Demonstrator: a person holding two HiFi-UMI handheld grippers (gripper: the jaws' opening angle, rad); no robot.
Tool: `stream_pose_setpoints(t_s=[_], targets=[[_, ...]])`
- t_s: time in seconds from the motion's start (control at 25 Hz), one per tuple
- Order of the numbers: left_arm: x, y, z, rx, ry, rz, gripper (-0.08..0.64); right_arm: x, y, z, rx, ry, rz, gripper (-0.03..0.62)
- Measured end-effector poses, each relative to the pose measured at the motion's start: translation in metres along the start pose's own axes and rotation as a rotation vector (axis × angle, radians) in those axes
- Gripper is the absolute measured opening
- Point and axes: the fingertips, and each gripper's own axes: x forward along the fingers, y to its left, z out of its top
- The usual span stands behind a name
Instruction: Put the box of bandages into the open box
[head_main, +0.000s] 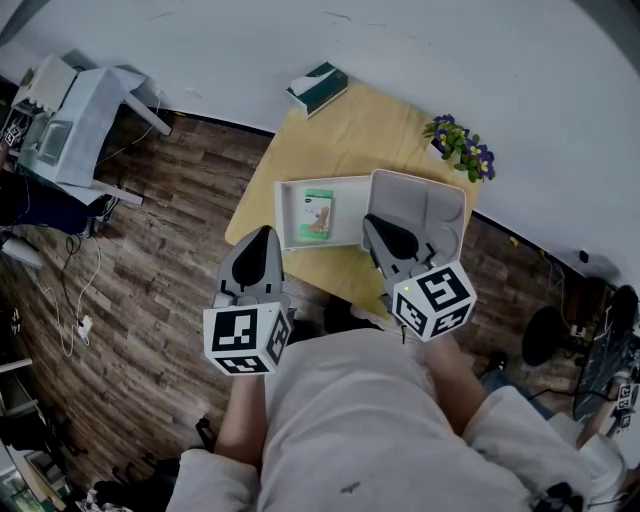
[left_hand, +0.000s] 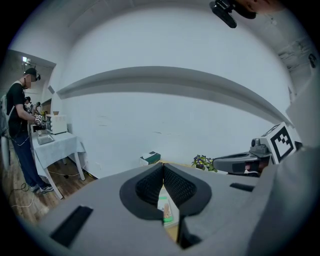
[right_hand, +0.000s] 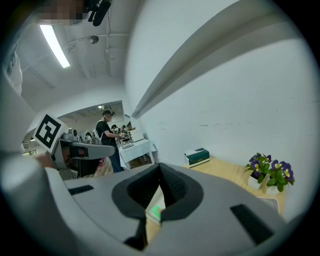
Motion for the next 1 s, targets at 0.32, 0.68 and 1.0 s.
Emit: stream_pose_setpoints(t_s=[0.32,0.68,1.0], targets=[[0.0002,-0.0029,-0.0008,-0.004,0.003,-0.014,0.006,0.0003,-0.0012,-0.0012,0.001,0.0,-0.007,0.005],[-0.0012,-0.005,-0.0008,-0.009,0.002,-0.022,0.006,0.0004,0.0021,-0.0012,0.0,0.001,-0.004,0.005],[-0.0007,-0.0055,-0.0026,-0.008,0.006,-0.027,0.006,0.0017,0.0021,-0.0037,0.003,0.007,-0.005,0.005]])
